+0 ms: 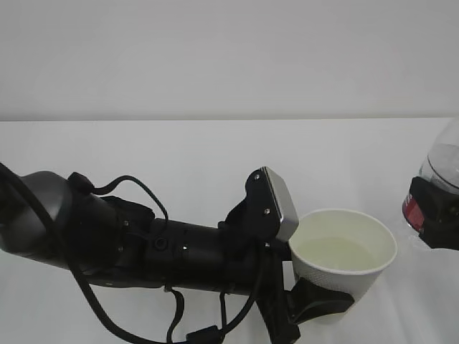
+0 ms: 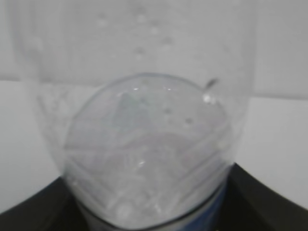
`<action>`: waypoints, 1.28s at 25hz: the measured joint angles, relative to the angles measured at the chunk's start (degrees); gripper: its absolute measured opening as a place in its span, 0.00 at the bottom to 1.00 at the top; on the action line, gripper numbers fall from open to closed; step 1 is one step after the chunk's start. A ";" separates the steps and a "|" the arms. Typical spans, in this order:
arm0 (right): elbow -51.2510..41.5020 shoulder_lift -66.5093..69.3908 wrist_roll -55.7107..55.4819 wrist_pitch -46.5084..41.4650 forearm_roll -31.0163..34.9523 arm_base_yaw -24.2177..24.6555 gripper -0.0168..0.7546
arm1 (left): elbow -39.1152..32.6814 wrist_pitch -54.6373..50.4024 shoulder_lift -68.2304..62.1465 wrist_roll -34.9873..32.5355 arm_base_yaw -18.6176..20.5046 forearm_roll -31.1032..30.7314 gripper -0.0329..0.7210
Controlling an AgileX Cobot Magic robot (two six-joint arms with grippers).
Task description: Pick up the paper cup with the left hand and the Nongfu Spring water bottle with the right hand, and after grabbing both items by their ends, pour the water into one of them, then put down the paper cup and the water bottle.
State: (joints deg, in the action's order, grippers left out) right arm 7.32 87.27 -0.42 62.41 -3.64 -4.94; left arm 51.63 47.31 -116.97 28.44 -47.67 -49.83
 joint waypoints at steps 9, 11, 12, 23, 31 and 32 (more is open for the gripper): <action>-0.12 4.68 -0.42 1.05 1.37 0.00 0.65 | 0.00 -0.11 0.00 0.00 0.00 0.00 0.69; -0.02 5.40 -0.42 1.16 1.93 0.00 0.65 | 0.00 -0.11 0.00 0.00 0.00 0.00 0.69; 0.22 6.00 -0.42 1.14 2.09 0.00 0.65 | 0.00 -0.23 0.00 0.00 0.00 0.00 0.69; 6.60 12.02 -0.42 1.14 2.31 0.00 0.65 | 0.00 -0.41 0.00 0.00 0.00 0.05 0.69; 10.29 16.84 -0.78 1.14 2.31 0.00 0.65 | 0.00 -0.41 0.00 0.00 0.00 0.05 0.69; 10.53 17.32 -0.70 1.14 2.31 0.00 0.65 | 0.00 -0.41 0.00 0.00 0.00 0.05 0.69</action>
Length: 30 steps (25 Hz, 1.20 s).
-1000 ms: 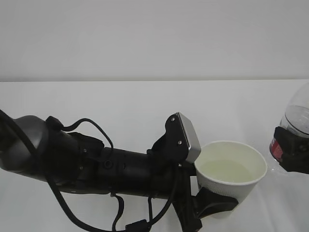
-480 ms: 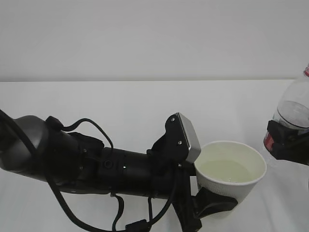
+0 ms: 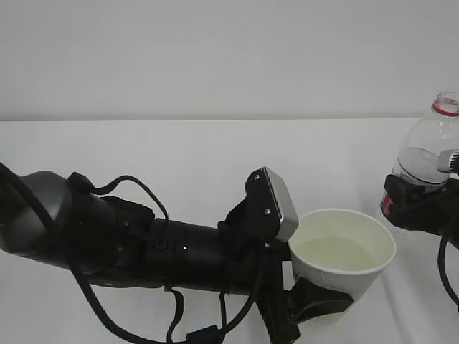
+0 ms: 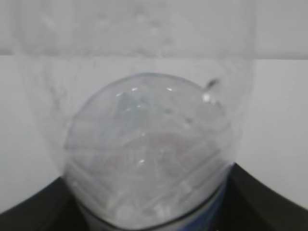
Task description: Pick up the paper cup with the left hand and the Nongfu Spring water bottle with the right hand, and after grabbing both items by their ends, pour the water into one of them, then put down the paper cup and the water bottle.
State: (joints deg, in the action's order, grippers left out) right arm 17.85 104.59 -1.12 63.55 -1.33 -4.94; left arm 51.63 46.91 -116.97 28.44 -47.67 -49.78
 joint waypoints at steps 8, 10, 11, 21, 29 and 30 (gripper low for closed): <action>0.61 1.73 -0.10 0.13 0.01 0.00 0.65 | 0.00 0.00 0.00 0.00 0.00 0.09 0.69; 0.61 1.73 -0.10 0.13 0.11 0.00 0.65 | 0.00 0.00 0.00 0.00 0.00 0.09 0.69; 0.61 1.73 -0.10 0.13 0.11 0.00 0.65 | 0.00 0.00 0.00 0.00 0.00 0.09 0.69; 0.61 1.73 -0.69 0.67 0.11 0.00 0.80 | 0.00 0.00 0.00 0.00 0.00 0.09 0.69; 0.73 1.73 -1.69 1.50 -0.12 0.00 0.82 | 0.00 0.00 0.00 0.00 0.00 0.09 0.69; 0.73 1.73 -1.81 1.43 -0.13 0.00 0.82 | 0.00 0.00 0.00 0.00 0.00 0.09 0.69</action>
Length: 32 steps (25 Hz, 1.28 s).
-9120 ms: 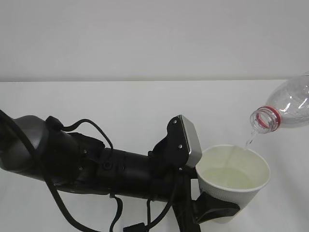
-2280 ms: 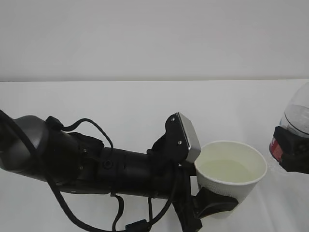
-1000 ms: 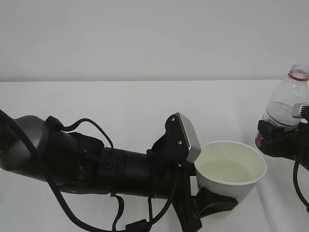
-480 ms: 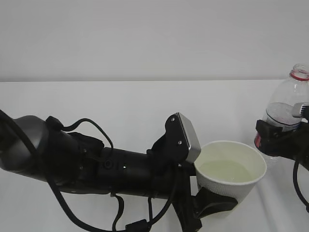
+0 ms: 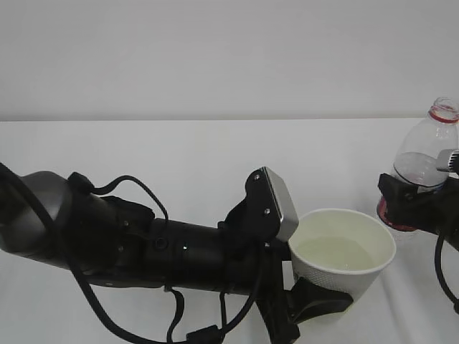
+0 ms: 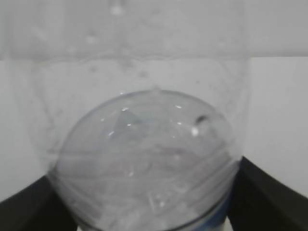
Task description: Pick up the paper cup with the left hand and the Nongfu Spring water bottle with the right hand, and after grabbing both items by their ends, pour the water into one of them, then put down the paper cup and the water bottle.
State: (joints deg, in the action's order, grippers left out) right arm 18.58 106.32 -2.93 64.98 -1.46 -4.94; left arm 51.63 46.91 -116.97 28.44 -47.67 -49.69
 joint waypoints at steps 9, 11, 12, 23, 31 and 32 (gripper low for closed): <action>-1.46 0.00 -1.41 0.48 -1.99 0.00 0.87 | 0.00 0.00 0.00 0.00 0.00 0.00 0.69; -2.10 0.00 -1.52 0.61 -2.02 0.00 0.87 | 0.00 0.00 0.00 0.00 0.00 0.00 0.69; -2.40 0.00 -1.64 0.60 -2.12 0.00 0.88 | 0.00 0.00 0.00 0.00 0.00 0.00 0.69; -6.39 -1.18 -2.33 0.63 -3.19 0.00 0.88 | 0.00 0.00 0.00 0.00 0.00 0.00 0.69; -9.30 -5.89 -2.37 0.73 -3.45 0.00 0.88 | 0.00 -0.05 0.00 0.00 0.00 0.00 0.69; -9.72 -6.14 -2.37 0.73 -3.45 0.00 0.88 | 0.00 -0.05 0.00 0.00 0.00 0.00 0.69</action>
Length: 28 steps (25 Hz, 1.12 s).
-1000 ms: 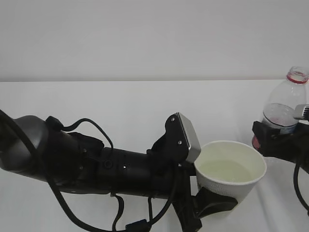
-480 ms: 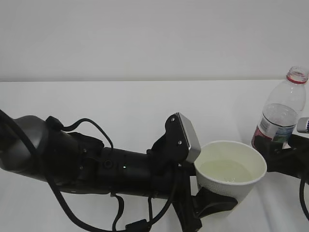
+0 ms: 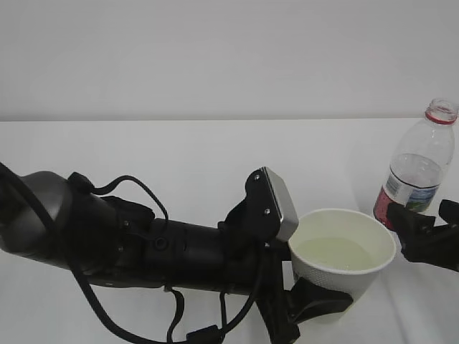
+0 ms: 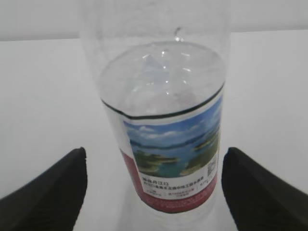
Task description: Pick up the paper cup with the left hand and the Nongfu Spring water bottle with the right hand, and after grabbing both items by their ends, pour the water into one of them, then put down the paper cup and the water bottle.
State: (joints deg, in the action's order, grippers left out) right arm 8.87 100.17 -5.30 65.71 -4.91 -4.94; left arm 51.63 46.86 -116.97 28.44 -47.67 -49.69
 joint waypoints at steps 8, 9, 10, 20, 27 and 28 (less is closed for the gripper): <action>-3.59 -3.78 -0.09 0.00 -1.87 0.00 0.85 | 0.00 0.00 0.00 0.00 0.00 0.04 0.69; -4.08 -4.69 -0.09 0.00 -1.99 0.00 0.84 | 0.00 0.00 0.00 0.00 0.00 0.04 0.69; -4.57 -5.52 -0.09 0.00 -2.00 0.00 0.84 | 0.00 0.00 0.00 0.00 0.00 0.04 0.69; -7.56 -16.33 -1.31 0.00 -2.01 0.00 0.82 | 0.00 -0.09 0.00 0.00 0.00 3.77 0.69; -7.68 -17.90 -1.51 0.00 -2.01 0.00 0.82 | 0.00 -0.09 0.00 0.00 0.00 5.61 0.69; -7.68 -17.90 -1.51 0.00 -2.01 0.00 0.81 | 0.00 -0.09 0.00 0.00 0.00 5.60 0.69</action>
State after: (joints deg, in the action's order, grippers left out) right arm 1.18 82.27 -6.81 65.71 -6.92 -4.94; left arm 51.63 46.77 -116.97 28.44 -47.67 -44.09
